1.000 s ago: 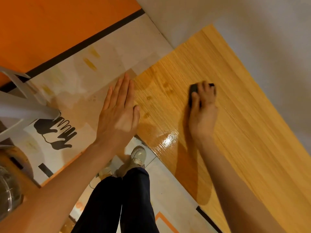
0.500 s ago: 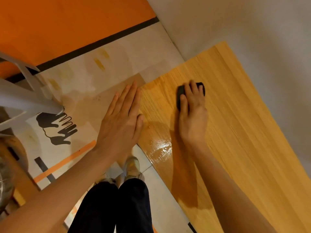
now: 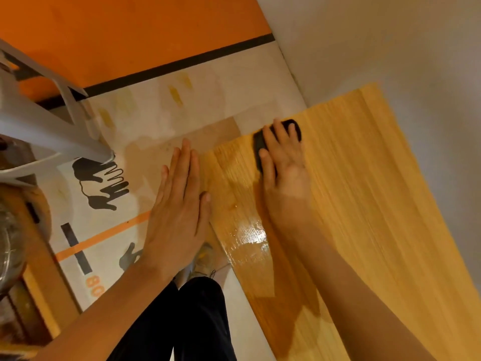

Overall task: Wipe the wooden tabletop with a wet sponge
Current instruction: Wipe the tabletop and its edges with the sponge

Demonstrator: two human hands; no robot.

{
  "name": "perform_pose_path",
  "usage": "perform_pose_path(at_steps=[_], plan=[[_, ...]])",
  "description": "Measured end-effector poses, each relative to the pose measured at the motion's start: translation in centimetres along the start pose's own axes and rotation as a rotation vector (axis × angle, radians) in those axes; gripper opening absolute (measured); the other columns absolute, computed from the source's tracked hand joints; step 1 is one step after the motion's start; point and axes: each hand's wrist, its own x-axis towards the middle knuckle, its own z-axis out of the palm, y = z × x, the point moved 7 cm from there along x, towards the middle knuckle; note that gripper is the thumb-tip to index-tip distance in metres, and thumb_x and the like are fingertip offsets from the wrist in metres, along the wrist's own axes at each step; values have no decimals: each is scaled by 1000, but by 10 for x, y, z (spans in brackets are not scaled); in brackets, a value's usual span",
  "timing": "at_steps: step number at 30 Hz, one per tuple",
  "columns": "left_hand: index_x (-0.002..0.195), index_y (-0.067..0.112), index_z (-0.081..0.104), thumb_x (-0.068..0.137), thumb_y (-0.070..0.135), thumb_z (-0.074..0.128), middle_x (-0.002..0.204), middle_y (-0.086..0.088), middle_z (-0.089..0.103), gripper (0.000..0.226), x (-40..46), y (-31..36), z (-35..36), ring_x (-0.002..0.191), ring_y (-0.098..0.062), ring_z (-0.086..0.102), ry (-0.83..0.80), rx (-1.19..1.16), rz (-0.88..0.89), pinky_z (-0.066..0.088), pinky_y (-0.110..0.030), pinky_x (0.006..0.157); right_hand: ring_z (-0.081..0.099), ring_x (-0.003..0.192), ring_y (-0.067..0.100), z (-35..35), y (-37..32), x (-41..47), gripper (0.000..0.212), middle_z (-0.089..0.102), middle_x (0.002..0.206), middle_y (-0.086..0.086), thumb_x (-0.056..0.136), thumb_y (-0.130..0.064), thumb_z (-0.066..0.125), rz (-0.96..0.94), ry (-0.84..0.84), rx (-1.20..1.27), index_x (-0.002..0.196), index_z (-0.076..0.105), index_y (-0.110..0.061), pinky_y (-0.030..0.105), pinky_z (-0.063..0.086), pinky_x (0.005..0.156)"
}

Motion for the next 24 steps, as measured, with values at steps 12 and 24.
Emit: perform_pose_path(at_steps=[12,24], plan=[[159,30,-7,100,49,37,167,21,-10,75,-15,-10,4,152,6,-10,50,-506,-434,-2,-14,121,52,114,24,-19,9,53,29,60,114,9,102,-23,43,-190,-97,-103,116,65,-10,45,38,106],[160,30,18,99,37,54,166,18,17,71,-19,-16,5,151,7,10,126,-656,-535,11,-11,119,56,99,26,-15,3,70,36,64,104,9,104,-29,33,-338,-193,-189,108,65,-11,42,43,91]])
